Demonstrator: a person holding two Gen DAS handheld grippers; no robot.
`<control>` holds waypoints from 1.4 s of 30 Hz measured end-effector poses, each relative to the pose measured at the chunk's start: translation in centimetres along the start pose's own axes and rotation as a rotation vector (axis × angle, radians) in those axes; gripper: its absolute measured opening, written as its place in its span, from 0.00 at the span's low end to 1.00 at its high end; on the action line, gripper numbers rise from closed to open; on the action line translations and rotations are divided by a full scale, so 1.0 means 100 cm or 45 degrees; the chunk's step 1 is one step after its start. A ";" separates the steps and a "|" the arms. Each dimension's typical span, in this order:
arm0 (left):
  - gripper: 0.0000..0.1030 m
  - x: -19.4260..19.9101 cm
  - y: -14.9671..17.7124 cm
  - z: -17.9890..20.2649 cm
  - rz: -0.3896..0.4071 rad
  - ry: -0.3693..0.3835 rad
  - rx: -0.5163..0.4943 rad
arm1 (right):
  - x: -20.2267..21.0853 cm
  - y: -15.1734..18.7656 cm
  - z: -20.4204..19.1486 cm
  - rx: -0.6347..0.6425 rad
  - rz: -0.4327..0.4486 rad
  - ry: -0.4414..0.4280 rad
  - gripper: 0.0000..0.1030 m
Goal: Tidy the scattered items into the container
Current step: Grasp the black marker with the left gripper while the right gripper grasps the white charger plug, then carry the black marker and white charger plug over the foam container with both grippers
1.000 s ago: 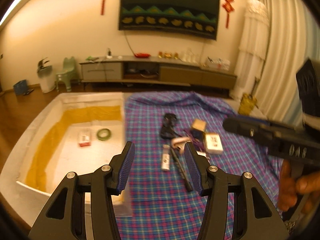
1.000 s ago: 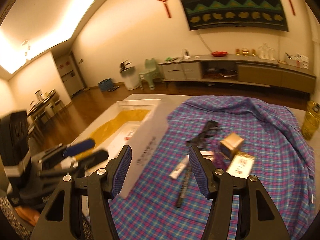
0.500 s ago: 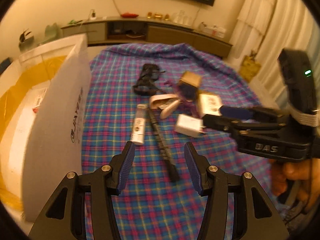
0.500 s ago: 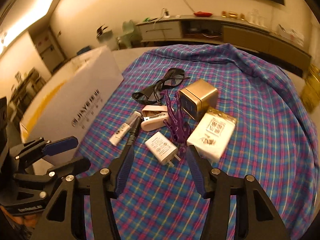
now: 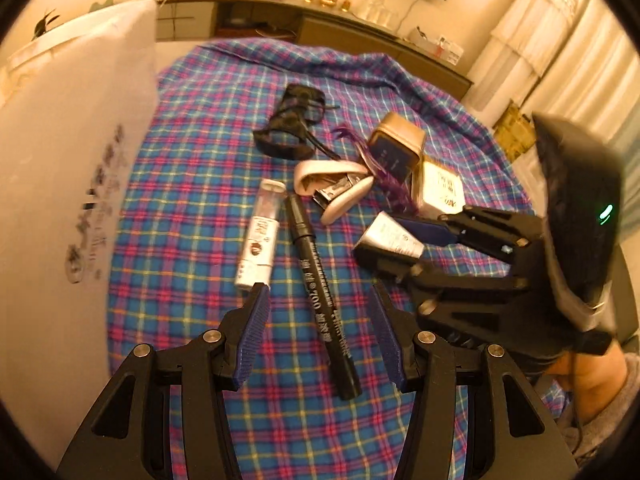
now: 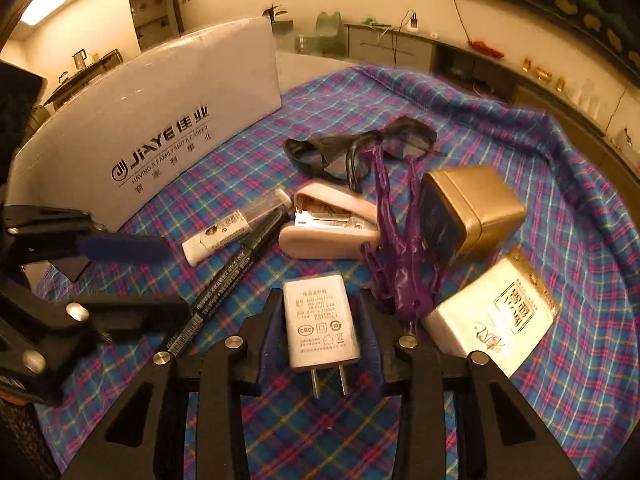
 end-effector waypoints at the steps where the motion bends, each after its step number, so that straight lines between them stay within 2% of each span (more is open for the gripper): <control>1: 0.53 -0.005 -0.001 0.001 -0.006 -0.006 -0.004 | 0.000 0.000 0.004 -0.025 -0.022 -0.007 0.31; 6: 0.52 -0.020 -0.005 0.010 0.012 -0.107 -0.092 | 0.008 0.012 0.017 -0.096 -0.044 -0.010 0.31; 8: 0.49 -0.025 -0.006 0.015 0.026 -0.159 -0.137 | 0.012 0.017 0.020 -0.118 -0.041 0.004 0.31; 10: 0.19 -0.028 -0.007 0.016 0.040 -0.200 -0.174 | 0.017 0.022 0.022 -0.146 -0.040 0.001 0.31; 13: 0.13 -0.025 -0.010 0.010 0.055 -0.182 -0.136 | 0.020 0.024 0.024 -0.182 -0.041 -0.006 0.31; 22: 0.13 0.000 -0.009 0.009 0.083 -0.129 -0.105 | 0.043 0.023 0.026 -0.266 0.003 -0.065 0.31; 42: 0.13 0.088 -0.010 0.017 0.235 -0.052 -0.121 | 0.096 0.005 -0.024 -0.243 0.094 -0.060 0.31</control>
Point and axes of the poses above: each gripper's, at about its wrist camera, not at the fingertips, and x roughly against the way its jaws point, z to its right, y to its underside, the point moved 3 cm from there along -x, roughly the way its jaws point, and after that the axes turned 7 degrees about y, right-handed, at the moved point
